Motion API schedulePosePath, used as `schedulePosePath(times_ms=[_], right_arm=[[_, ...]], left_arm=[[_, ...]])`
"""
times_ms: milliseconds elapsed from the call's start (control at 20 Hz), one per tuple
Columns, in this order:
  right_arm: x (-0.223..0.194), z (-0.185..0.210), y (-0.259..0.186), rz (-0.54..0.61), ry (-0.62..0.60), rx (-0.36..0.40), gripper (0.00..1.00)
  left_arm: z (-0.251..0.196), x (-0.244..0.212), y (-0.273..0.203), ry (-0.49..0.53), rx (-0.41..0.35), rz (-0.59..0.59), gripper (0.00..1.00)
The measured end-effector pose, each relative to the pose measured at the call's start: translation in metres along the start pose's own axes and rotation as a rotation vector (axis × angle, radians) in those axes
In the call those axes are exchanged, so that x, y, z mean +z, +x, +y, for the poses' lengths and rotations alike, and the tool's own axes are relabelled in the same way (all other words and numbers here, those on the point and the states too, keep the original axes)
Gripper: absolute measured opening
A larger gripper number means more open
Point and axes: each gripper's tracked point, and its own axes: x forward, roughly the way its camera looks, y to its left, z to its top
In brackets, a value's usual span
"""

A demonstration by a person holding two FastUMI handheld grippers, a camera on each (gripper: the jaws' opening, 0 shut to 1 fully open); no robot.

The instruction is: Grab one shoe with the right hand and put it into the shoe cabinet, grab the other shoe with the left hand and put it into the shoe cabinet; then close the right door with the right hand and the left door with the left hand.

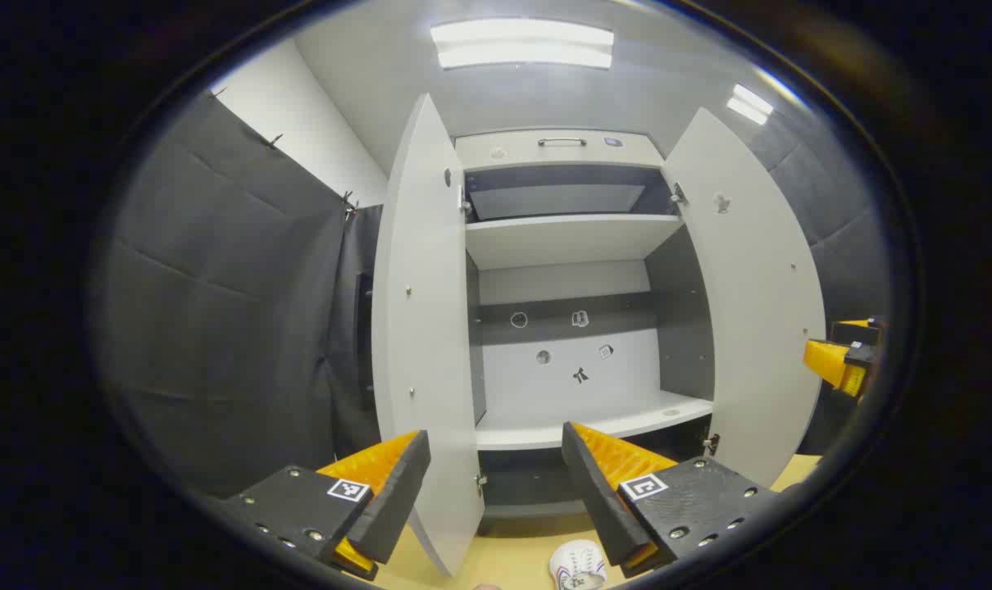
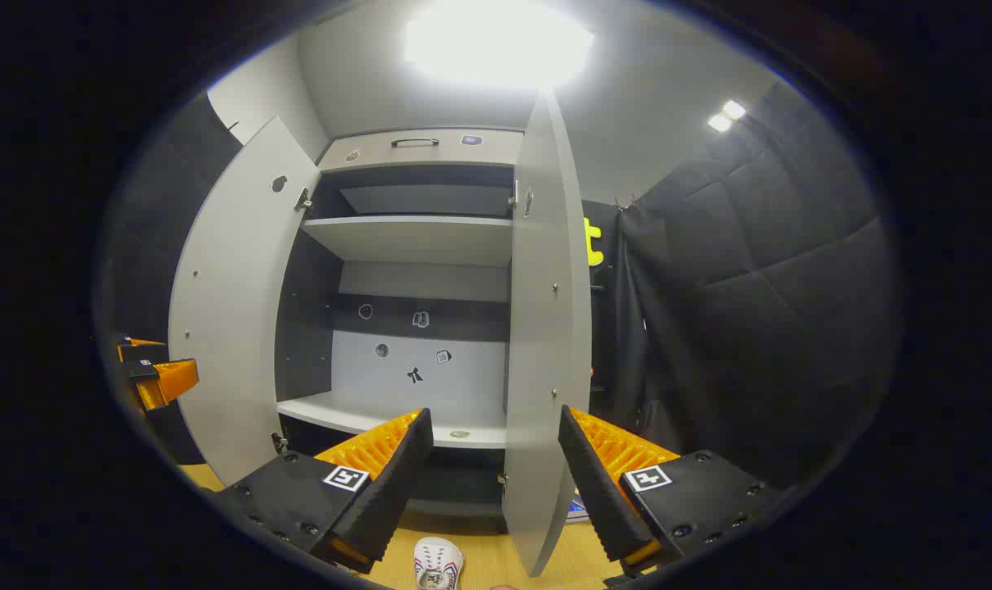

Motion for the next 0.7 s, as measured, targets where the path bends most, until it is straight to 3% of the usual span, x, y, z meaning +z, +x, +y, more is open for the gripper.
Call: schedulePosePath(times_ms=[700], right_arm=[[-0.0012, 0.0044, -0.0066, 0.016, 0.011, -0.004, 0.98]], left_arm=[[0.0009, 0.0036, -0.0079, 0.011, 0.006, -0.012, 0.94]])
